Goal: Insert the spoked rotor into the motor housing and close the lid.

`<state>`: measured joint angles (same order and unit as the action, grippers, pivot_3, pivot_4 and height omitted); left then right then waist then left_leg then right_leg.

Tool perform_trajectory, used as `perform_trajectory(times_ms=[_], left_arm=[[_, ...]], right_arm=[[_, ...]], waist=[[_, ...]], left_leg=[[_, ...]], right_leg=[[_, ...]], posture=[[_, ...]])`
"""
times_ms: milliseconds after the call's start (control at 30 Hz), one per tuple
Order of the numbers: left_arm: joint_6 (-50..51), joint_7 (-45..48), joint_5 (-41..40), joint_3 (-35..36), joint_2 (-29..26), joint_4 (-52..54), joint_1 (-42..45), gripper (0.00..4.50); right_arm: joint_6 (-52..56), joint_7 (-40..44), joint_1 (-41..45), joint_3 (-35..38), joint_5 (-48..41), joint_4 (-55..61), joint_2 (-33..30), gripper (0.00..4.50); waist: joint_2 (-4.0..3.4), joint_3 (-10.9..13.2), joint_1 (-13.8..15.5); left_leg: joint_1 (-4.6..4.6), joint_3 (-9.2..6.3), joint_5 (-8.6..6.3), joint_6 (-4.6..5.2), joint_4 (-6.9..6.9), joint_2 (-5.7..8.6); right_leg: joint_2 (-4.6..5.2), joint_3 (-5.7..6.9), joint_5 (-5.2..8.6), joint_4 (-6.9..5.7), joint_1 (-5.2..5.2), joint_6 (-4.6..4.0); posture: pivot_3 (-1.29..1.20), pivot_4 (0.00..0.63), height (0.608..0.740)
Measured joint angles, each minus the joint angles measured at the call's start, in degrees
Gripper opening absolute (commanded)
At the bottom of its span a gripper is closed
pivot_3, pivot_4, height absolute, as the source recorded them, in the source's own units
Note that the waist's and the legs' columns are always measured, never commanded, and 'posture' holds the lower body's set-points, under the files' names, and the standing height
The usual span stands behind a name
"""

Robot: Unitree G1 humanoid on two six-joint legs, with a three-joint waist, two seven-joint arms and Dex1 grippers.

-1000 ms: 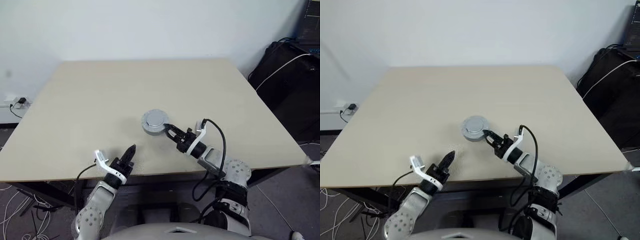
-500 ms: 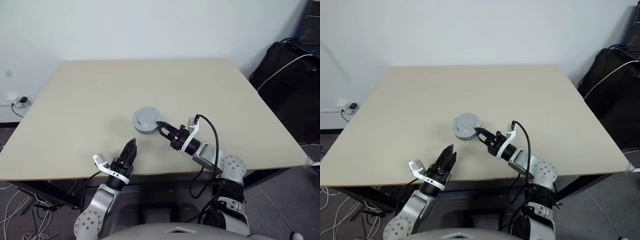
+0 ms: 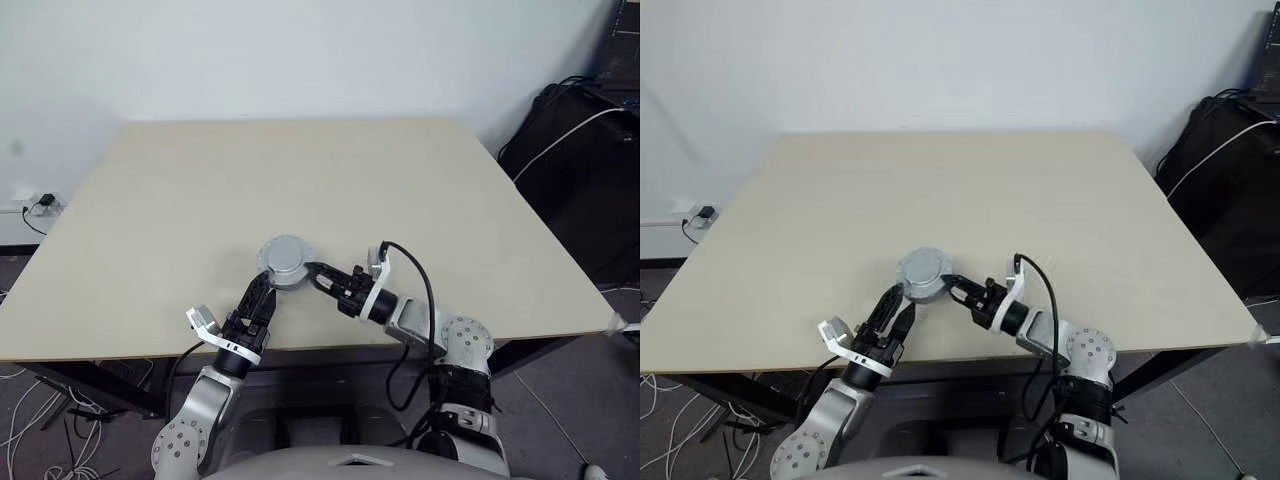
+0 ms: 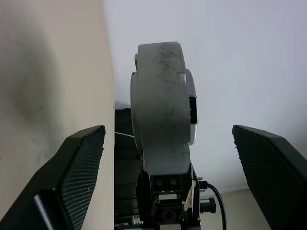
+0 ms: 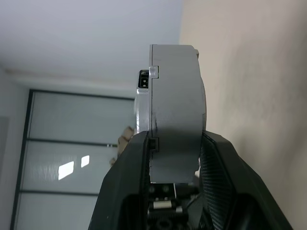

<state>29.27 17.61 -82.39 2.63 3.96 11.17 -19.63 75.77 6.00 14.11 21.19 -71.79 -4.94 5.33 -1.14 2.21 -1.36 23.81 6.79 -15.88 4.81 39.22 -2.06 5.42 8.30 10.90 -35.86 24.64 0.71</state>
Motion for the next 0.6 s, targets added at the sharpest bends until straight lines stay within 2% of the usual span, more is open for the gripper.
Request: perform_trajectory(times_ms=[400,600], left_arm=[[0.2,0.0,-1.0,-1.1,-0.1,-0.5,0.3,4.47],[0.2,0.0,-1.6,-1.3,-0.1,-0.9,0.3,2.54]], right_arm=[[3.6,-0.2,-2.6,-4.3,-4.7,1.7,-2.2,1.2],[3.0,-0.7,-2.8,-5.1,-5.1,1.7,-3.1,1.2]], waist=[[0.01,0.0,0.0],[0.02,0.0,0.1]], left_leg=[[-0.01,-0.01,0.0,0.0,0.0,0.0],[0.0,-0.01,-0.01,0.01,0.0,0.0]], right_leg=[[0.02,0.01,0.0,0.02,-0.01,0.0],[0.01,0.01,0.0,0.03,0.0,0.0]], posture=[[0.0,0.0,0.74],[0.0,0.0,0.74]])
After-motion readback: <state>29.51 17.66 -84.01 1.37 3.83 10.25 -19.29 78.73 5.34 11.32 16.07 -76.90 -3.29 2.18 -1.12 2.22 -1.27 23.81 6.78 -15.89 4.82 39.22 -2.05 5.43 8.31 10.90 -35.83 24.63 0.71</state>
